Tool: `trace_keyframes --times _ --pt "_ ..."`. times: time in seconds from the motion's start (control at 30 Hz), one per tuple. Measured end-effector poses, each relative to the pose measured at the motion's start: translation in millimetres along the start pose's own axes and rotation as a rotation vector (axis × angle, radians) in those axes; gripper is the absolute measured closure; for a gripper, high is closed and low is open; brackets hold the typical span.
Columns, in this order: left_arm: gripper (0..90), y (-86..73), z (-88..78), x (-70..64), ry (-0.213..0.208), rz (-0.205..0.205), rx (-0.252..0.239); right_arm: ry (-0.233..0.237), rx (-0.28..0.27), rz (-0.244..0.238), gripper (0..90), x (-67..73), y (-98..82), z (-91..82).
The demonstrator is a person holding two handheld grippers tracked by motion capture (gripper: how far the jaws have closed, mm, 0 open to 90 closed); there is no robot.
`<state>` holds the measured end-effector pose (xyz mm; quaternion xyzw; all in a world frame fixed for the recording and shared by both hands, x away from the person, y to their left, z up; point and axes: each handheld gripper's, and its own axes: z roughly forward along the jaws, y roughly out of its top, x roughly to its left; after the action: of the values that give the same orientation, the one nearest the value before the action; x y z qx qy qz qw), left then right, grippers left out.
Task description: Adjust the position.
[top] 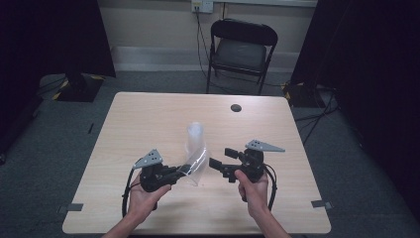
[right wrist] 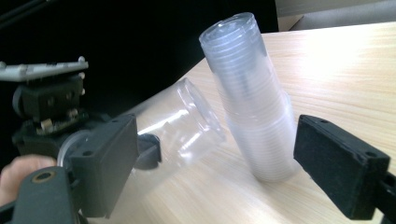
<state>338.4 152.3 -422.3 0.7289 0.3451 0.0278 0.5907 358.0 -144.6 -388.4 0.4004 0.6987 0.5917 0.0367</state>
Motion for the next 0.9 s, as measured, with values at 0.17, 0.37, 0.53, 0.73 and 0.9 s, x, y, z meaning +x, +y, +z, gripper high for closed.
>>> trace_keyframes --times 0.17,0.37,0.53,0.73,0.9 --pt "86.3 2.9 -2.3 4.0 -0.032 -0.045 0.064 0.025 0.022 -0.054 13.7 -2.6 -5.4 -5.7" --pt "87.0 8.1 1.7 -1.7 -0.021 -0.003 0.151 0.027 0.074 -0.097 15.5 -1.1 -10.0 -7.5" --pt "87.3 9.2 6.1 -7.1 -0.014 0.053 0.245 0.043 0.099 -0.148 18.0 0.7 -13.1 -10.0" --pt "87.5 11.6 8.7 -8.4 -0.031 0.051 0.308 0.062 0.135 -0.245 21.9 4.9 -16.6 -13.6" --pt "87.6 13.5 11.5 -5.2 -0.041 0.023 0.372 0.085 0.156 -0.32 20.1 10.0 -16.7 -13.6"
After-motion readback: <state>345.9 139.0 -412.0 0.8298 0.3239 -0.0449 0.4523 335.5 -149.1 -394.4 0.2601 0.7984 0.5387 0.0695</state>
